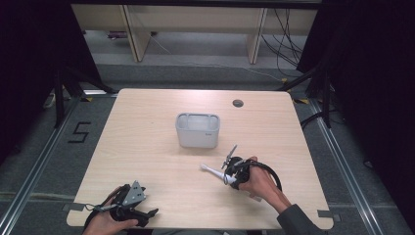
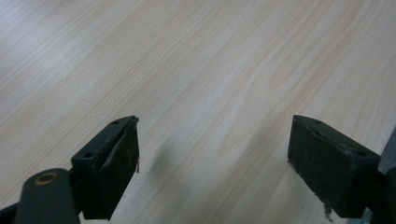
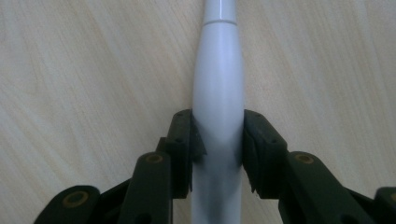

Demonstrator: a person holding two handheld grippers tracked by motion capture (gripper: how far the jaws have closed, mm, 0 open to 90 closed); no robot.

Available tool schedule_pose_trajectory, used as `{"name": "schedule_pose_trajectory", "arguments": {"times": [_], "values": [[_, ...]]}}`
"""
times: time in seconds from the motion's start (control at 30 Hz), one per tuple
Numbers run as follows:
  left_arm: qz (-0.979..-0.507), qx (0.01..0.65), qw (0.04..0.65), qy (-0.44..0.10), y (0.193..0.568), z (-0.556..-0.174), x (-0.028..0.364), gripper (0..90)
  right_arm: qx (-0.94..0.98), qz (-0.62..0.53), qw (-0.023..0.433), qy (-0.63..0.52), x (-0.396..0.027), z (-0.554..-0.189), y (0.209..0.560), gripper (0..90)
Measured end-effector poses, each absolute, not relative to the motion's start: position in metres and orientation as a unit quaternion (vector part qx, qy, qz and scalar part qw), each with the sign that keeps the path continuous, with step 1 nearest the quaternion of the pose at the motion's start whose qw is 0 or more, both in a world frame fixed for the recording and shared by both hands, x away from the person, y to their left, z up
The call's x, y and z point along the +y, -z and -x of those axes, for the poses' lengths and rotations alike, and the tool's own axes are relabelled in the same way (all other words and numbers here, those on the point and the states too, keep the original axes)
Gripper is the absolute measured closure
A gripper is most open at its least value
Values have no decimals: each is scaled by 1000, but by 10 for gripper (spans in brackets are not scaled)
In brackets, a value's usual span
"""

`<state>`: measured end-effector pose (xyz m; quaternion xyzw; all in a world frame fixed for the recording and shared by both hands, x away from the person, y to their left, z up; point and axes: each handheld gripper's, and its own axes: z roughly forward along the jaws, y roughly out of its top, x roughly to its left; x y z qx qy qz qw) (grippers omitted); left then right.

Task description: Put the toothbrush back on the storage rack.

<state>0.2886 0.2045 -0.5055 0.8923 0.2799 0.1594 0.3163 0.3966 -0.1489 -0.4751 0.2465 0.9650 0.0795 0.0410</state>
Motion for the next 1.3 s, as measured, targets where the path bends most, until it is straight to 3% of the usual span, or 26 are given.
{"name": "schedule_pose_trajectory", "arguments": {"times": [1.3], "values": [[-894,277,316,-156,505,-289,205,164,977,-215,9,3,-131,-411,475,667]]}}
